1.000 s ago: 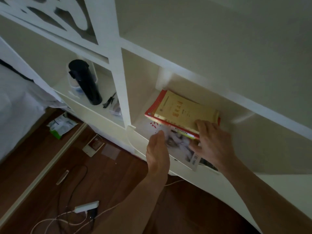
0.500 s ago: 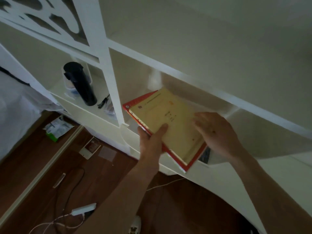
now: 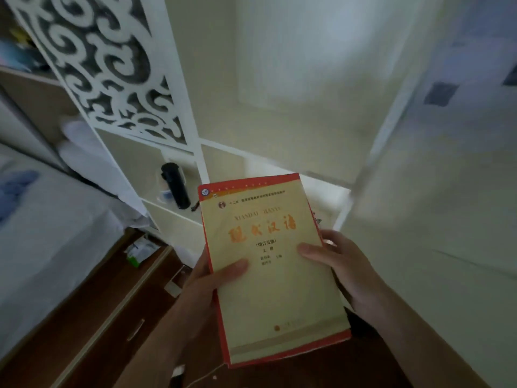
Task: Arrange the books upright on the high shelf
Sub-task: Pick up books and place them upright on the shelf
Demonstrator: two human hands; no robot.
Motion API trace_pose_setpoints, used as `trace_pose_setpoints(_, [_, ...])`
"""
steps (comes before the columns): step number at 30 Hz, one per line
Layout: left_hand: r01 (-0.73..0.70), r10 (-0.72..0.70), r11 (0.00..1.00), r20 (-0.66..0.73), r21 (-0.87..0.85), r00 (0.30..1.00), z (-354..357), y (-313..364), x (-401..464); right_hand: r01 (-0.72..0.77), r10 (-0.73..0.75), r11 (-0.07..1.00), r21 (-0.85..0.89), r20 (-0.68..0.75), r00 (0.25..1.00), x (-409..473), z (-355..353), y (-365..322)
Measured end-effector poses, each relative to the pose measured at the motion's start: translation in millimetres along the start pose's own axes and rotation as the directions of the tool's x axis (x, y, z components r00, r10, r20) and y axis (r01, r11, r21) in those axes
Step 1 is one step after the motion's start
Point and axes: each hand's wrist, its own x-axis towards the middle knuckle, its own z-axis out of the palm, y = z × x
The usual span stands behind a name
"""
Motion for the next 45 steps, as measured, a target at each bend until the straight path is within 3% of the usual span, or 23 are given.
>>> trace_pose_setpoints(4, [-0.204,0.192,0.959,0.080,0.194,0.978,81,47,-66,0.322,-0.314,0.946,0.029,-0.149,0.938,-109,-28,-39])
trace_pose_setpoints(8, [-0.475,0.427,0.824,0.212,0.309,0.879,182,98,-118,0.579,-0.546,0.815,-0.018,-0.355,0.758,-194,-73,-89])
trace_pose_setpoints(12, [-0.625,0.574,0.735,0.250,0.263,0.780,279,136,-146,0.731,-0.671,0.676,-0.090,-0.484,0.561,-261,-125,-144])
trace_pose_setpoints(17, [-0.734,0.669,0.665,0.328,0.138,0.667,371,181,-158,0.810,-0.751,0.552,-0.199,-0.541,0.379,-314,-177,-202])
trace_pose_setpoints(19, [-0.794,0.745,0.599,0.291,0.105,0.601,401,205,-152,0.817,-0.786,0.519,-0.252,-0.516,0.340,-316,-201,-239])
trace_pose_setpoints(22, [-0.912,0.897,0.397,0.167,0.102,0.410,449,243,-132,0.762,-0.838,0.486,-0.427,-0.474,0.269,-305,-238,-312])
trace_pose_setpoints(25, [-0.958,0.981,0.172,0.053,0.232,0.189,490,264,-98,0.520,-0.845,0.515,-0.682,-0.506,0.173,-276,-265,-371])
trace_pose_setpoints(26, [-0.951,0.991,0.113,0.040,0.289,0.130,500,267,-83,0.472,-0.834,0.539,-0.697,-0.520,0.185,-263,-266,-381])
trace_pose_setpoints(28, [-0.918,0.998,0.053,0.016,0.393,0.064,516,270,-54,0.528,-0.821,0.570,-0.630,-0.468,0.327,-233,-260,-388])
trace_pose_setpoints(30, [-0.900,0.997,0.079,-0.026,0.428,0.076,526,268,-27,0.627,-0.777,0.630,-0.458,-0.393,0.493,-202,-254,-386])
trace_pose_setpoints(34, [-0.941,0.992,0.107,0.029,0.322,0.123,523,259,17,0.683,-0.729,0.682,-0.262,-0.318,0.607,-175,-253,-378])
trace_pose_setpoints(37, [-0.957,0.958,0.113,0.225,0.267,0.175,514,263,46,0.691,-0.726,0.686,-0.228,-0.282,0.628,-168,-252,-372])
trace_pose_setpoints(41, [-0.957,0.847,0.051,0.495,0.286,0.193,489,277,56,0.684,-0.708,0.703,-0.197,-0.290,0.644,-166,-249,-370])
trace_pose_setpoints(45, [-0.974,0.687,0.020,0.704,0.225,0.176,463,300,47,0.658,-0.802,0.589,-0.469,-0.236,0.549,-161,-242,-371])
